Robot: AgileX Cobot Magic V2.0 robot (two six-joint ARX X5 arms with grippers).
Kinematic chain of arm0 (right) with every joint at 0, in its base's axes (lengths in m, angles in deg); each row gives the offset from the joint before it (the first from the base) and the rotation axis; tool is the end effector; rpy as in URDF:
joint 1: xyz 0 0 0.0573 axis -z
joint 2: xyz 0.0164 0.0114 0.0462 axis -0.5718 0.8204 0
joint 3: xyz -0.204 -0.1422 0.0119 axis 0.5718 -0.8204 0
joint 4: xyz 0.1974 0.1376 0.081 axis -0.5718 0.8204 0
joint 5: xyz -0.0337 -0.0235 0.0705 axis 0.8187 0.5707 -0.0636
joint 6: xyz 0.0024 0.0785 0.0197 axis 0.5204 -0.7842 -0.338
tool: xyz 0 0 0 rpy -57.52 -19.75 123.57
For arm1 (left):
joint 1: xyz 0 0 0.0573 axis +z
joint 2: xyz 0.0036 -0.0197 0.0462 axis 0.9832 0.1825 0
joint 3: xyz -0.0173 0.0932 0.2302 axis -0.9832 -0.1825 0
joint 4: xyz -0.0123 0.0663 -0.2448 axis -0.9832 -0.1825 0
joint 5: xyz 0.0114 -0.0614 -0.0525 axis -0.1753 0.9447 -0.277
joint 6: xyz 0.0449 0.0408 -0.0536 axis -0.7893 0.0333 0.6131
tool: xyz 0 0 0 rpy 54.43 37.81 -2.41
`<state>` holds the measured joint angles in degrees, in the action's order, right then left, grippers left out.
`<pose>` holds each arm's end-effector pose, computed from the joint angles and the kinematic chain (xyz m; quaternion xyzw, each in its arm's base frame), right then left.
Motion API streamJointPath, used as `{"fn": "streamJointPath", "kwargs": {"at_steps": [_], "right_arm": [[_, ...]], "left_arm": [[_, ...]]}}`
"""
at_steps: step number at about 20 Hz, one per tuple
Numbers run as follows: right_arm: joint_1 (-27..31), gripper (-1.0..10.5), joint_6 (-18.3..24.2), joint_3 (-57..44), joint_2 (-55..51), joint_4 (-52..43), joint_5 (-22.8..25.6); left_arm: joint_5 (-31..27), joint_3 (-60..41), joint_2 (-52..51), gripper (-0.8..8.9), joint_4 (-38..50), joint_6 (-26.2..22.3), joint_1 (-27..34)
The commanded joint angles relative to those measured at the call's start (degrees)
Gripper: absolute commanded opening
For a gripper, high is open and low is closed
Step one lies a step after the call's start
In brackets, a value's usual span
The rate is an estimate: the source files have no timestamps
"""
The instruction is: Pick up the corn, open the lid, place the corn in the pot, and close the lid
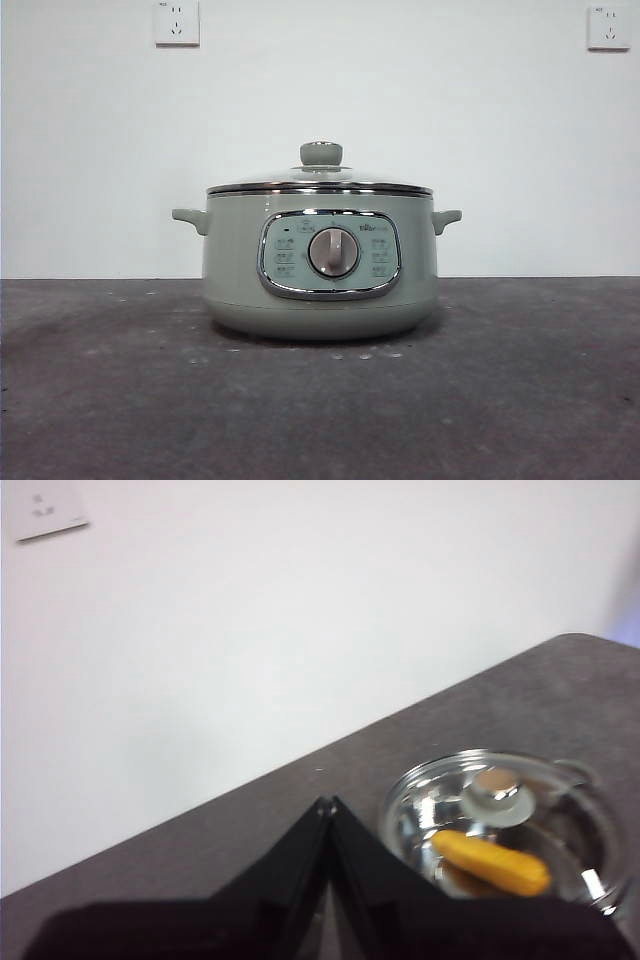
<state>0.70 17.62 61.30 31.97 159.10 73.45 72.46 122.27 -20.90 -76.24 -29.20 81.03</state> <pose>0.0709 0.0436 0.3412 -0.0324 0.3725 0.2131 0.9027 0.1795 -0.0203 0.4244 0.1086 0.0373 -0.1841 0.9762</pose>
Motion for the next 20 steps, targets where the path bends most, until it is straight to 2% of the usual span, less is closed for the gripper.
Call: {"fn": "streamJointPath", "kwargs": {"at_steps": [1, 5, 7, 11, 17, 20], "right_arm": [[-0.1, 0.0, -0.6, -0.6, 0.0, 1.5, 0.3], [-0.1, 0.0, -0.6, -0.6, 0.0, 1.5, 0.3], [-0.1, 0.0, -0.6, -0.6, 0.0, 1.5, 0.3], [-0.1, 0.0, -0.6, -0.6, 0.0, 1.5, 0.2], [-0.1, 0.0, -0.6, -0.6, 0.0, 1.5, 0.3], [-0.1, 0.0, -0.6, -0.6, 0.0, 1.5, 0.2]], "left_arm": [[-2.1, -15.8, -7.4, -0.04, 9.2, -0.7, 1.7], [-3.4, -37.5, -19.2, -0.04, 18.9, 0.7, 2.2], [-6.6, -46.3, -24.2, -0.04, 21.4, 1.1, 2.2], [-9.2, -59.6, -34.1, -0.04, 23.5, 2.5, 2.2], [-10.3, -70.2, -45.7, -0.04, 23.4, 8.8, 2.2], [-10.2, -70.4, -46.5, -0.04, 21.8, 9.7, 2.2]]}}
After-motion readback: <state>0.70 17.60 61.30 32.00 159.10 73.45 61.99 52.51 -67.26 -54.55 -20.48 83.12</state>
